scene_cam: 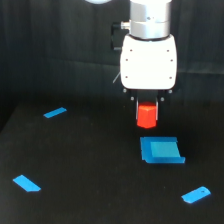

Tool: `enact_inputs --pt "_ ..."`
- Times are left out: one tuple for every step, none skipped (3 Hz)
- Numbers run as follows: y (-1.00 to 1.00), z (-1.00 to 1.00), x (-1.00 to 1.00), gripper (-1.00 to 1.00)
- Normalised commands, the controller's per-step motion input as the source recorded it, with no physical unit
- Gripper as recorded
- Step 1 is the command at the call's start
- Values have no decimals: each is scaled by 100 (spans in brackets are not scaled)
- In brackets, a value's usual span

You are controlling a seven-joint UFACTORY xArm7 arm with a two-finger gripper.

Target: Pick up the red object from the table

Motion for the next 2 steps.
enact_inputs --pt "20 46 -9 -100" --pt "12 35 -2 -95"
